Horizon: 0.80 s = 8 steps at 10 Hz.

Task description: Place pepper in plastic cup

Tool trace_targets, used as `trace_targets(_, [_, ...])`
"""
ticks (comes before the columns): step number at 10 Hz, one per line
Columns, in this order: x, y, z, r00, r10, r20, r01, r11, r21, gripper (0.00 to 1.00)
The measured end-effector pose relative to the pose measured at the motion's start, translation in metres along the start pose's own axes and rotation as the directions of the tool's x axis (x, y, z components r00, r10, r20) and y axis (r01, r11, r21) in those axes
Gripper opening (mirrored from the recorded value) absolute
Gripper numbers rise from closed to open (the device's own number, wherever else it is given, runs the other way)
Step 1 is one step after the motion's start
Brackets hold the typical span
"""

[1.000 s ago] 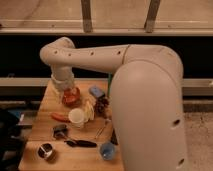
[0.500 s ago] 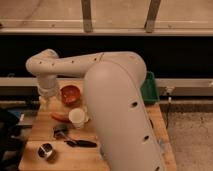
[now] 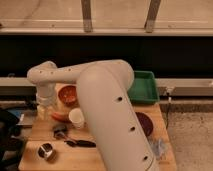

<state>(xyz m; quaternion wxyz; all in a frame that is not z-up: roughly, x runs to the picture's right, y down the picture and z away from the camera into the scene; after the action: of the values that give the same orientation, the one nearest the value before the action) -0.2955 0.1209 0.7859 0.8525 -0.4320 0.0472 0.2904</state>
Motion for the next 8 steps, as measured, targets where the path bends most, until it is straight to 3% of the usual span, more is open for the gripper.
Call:
trace_targets(5, [0.002,-0.001,0.004,1.000,0.005,-0.005,-0.005,1.000,-0.005,0.61])
trace_targets(8, [0.012,-0.013,0.034,0.999,0.022,-0.040,-0.023,0.999,-0.033,0.61])
